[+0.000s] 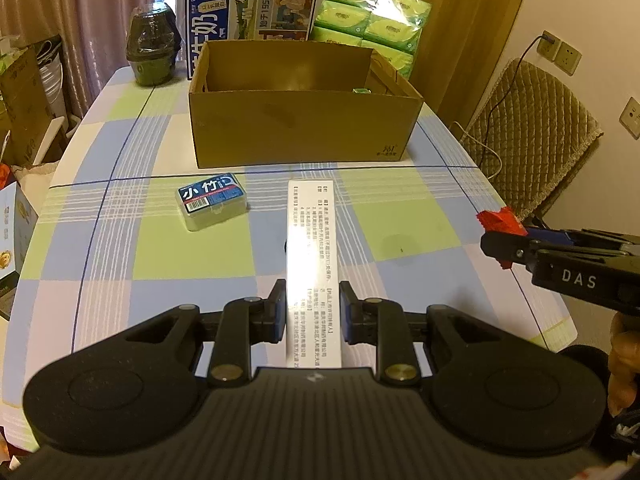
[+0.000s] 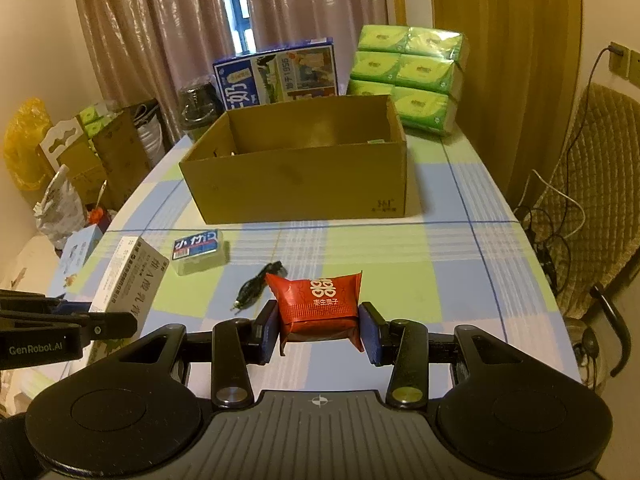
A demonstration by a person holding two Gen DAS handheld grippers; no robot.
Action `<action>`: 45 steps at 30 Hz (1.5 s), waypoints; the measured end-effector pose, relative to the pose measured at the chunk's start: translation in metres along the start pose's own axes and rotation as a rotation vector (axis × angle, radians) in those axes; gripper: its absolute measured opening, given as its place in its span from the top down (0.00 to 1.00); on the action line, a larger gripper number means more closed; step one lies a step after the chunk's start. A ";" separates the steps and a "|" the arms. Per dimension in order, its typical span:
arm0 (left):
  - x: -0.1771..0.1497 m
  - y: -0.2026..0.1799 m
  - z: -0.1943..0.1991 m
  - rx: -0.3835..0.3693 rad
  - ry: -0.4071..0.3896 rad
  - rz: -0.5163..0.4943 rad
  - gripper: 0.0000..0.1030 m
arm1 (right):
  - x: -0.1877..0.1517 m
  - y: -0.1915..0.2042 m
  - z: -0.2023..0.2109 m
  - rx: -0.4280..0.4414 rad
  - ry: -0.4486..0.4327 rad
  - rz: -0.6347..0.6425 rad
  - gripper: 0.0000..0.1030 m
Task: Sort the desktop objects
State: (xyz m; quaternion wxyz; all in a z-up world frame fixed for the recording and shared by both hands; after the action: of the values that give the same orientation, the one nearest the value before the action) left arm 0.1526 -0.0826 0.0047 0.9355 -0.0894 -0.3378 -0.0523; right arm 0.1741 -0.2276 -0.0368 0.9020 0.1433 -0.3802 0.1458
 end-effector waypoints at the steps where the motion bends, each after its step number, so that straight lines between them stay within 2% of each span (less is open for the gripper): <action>1: 0.001 0.001 -0.001 0.001 0.000 0.000 0.79 | 0.001 0.000 -0.002 0.001 -0.001 0.000 0.62; 21: 0.032 0.000 -0.025 -0.017 -0.012 -0.002 0.79 | 0.029 -0.014 -0.023 -0.025 -0.012 0.015 0.62; 45: 0.075 0.016 -0.057 -0.019 -0.019 -0.001 0.79 | 0.078 -0.014 -0.067 -0.005 -0.023 0.055 0.62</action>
State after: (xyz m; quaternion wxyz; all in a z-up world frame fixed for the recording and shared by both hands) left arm 0.2484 -0.0818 0.0076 0.9314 -0.0986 -0.3461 -0.0553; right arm 0.2745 -0.2036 -0.0266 0.8936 0.1321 -0.3946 0.1681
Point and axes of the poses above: each gripper's, at about its wrist camera, not at the fingertips, and z roughly against the way its jaws point, y to its left, x to its top, the point moved 3 cm from there along -z, roughly the way its jaws point, and after that the axes turned 1 degree about -y, right-handed, at the moved point
